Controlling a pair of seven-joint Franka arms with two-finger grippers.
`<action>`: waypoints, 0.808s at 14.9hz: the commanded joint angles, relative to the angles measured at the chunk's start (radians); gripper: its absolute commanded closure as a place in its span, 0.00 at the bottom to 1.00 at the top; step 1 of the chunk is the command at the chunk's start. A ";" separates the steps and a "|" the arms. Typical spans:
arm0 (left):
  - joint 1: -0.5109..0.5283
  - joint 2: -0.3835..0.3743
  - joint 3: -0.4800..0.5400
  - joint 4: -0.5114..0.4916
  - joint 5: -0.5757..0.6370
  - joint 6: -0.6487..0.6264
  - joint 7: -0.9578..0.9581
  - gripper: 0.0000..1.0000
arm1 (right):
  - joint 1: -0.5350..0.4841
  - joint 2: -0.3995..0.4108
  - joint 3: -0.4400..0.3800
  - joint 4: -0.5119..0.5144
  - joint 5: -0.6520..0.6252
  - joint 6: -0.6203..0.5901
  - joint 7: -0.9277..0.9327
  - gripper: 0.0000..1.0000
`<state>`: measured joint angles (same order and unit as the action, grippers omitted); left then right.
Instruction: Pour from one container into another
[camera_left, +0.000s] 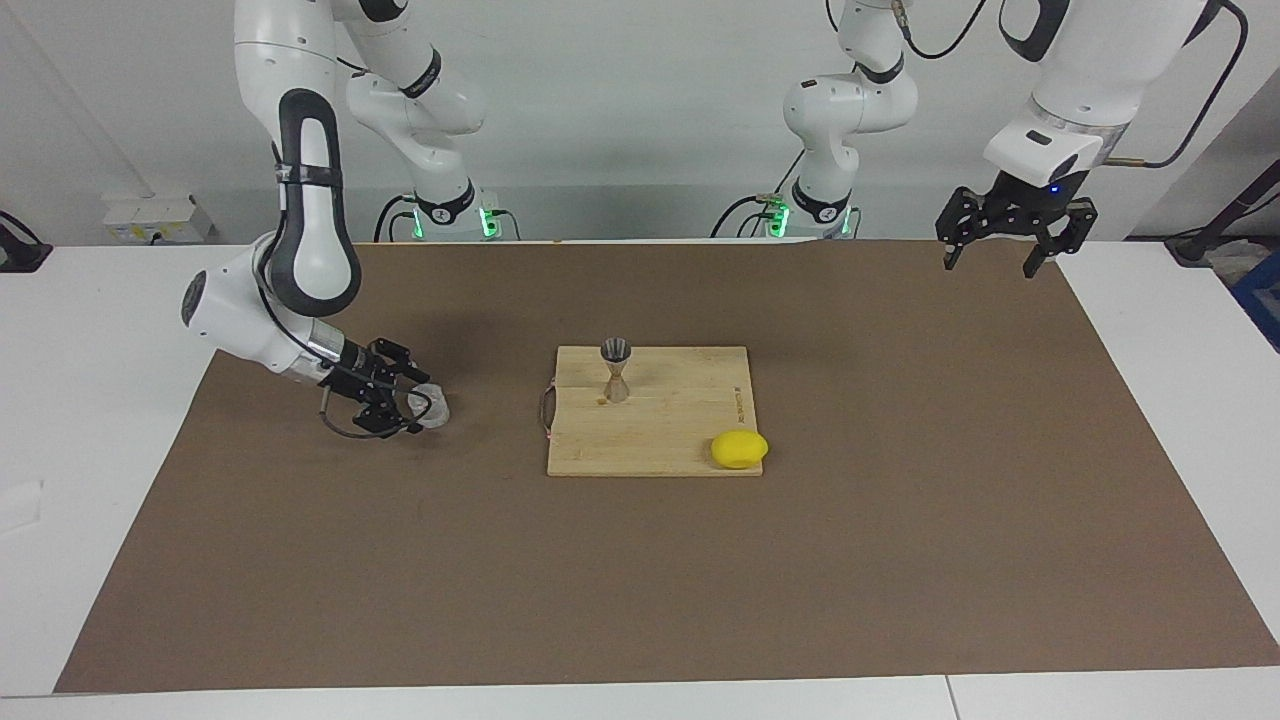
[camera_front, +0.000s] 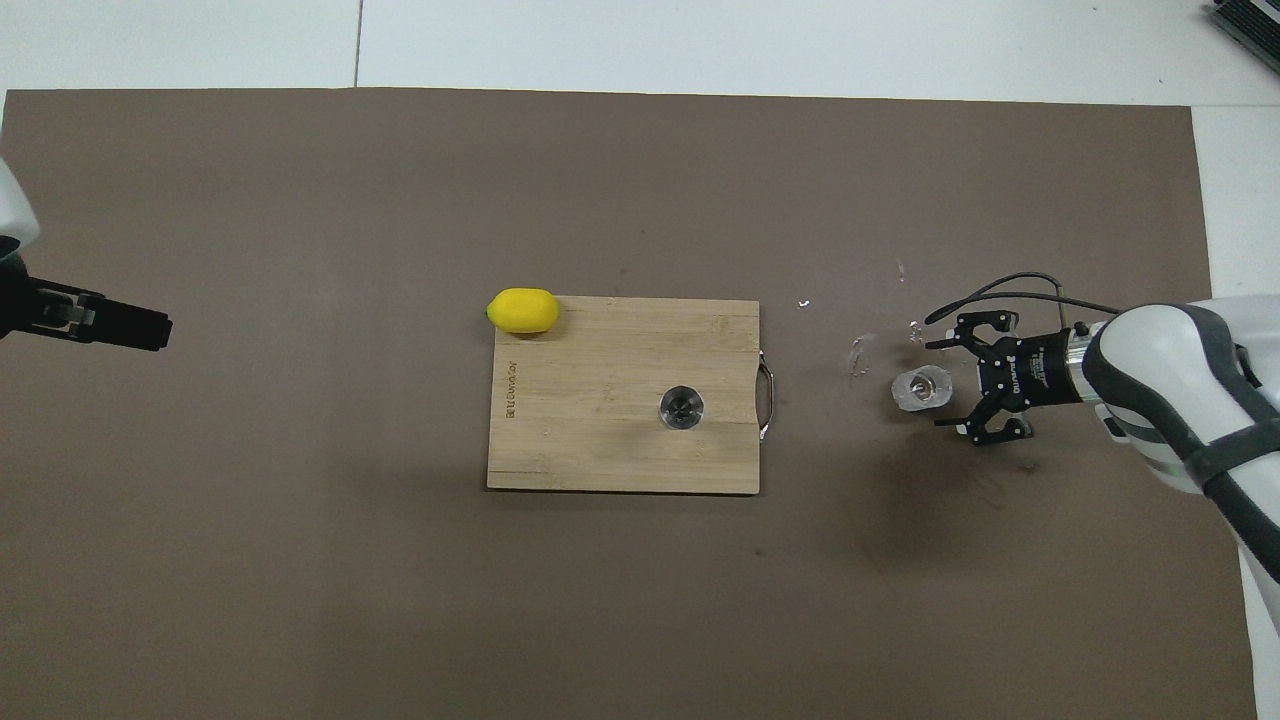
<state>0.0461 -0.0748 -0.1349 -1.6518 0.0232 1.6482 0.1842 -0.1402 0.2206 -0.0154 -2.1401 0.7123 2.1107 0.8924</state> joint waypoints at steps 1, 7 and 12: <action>0.005 -0.022 0.000 -0.016 -0.008 -0.008 -0.009 0.00 | -0.027 -0.053 0.008 -0.034 -0.097 0.017 -0.107 0.00; 0.005 -0.020 0.000 -0.016 -0.008 -0.008 -0.009 0.00 | -0.006 -0.104 0.020 0.020 -0.457 0.009 -0.309 0.00; 0.005 -0.020 0.000 -0.016 -0.008 -0.008 -0.009 0.00 | 0.121 -0.202 0.023 0.043 -0.635 -0.001 -0.512 0.00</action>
<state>0.0461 -0.0751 -0.1349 -1.6518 0.0232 1.6482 0.1841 -0.0613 0.0798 0.0049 -2.0897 0.1264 2.1106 0.4387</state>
